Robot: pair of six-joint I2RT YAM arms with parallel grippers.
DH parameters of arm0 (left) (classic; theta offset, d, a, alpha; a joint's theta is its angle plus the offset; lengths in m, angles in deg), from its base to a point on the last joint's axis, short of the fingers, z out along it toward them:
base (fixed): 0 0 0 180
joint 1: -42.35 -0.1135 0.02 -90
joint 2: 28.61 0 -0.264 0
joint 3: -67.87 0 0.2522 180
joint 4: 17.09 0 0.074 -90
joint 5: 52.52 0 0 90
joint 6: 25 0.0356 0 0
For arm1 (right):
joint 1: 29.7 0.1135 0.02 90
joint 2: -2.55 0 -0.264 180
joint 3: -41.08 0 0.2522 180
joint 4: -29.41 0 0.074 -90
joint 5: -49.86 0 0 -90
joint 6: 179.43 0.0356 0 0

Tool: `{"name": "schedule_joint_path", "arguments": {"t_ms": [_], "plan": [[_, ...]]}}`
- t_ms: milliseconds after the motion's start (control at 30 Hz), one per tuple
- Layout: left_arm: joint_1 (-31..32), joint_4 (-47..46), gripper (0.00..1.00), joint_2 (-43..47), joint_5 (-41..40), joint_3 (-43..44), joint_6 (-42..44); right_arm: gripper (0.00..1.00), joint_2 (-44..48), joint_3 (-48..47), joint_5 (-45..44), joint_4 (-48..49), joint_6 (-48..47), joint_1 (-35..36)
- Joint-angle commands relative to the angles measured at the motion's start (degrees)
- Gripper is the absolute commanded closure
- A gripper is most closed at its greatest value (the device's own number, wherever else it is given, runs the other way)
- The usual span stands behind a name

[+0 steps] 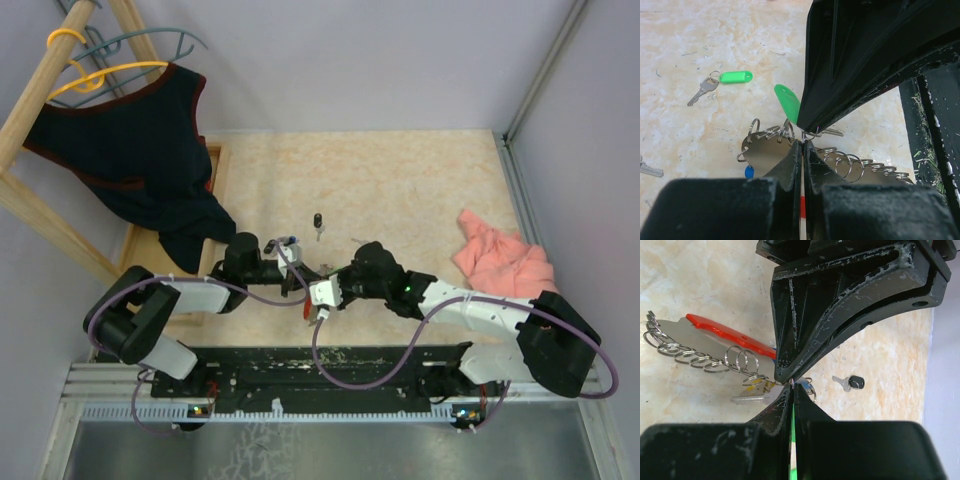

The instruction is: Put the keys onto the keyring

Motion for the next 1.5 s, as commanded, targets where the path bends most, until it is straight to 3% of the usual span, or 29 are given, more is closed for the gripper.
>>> {"name": "schedule_joint_path", "arguments": {"t_ms": [0, 367, 733, 1067, 1233, 1467], "plan": [[-0.36, -2.15, 0.99, -0.24, -0.5, 0.46, -1.66, 1.0, 2.24, -2.38, 0.46, 3.65, 0.76, 0.42], [-2.2, -7.65, 0.99, 6.1, -9.52, -4.51, -10.87, 1.0, 4.27, 5.87, -5.93, 9.29, 4.51, 0.42], [-2.12, -25.42, 0.99, 4.38, -10.62, -8.84, -21.06, 1.0, -1.14, 5.59, 0.18, 15.88, 6.49, 0.44], [-2.12, -31.61, 0.99, 2.35, -12.27, -10.66, -24.94, 1.0, -3.93, 3.88, 1.48, 17.92, 6.33, 0.42], [-2.12, -30.24, 0.99, 1.49, -10.97, -11.27, -24.1, 1.0, -3.12, 2.03, -3.11, 15.36, 3.42, 0.42], [-2.28, -21.33, 0.81, 3.62, -10.2, -11.72, -19.08, 1.0, 0.24, -1.67, -3.48, 8.4, -1.26, 0.43]]}}
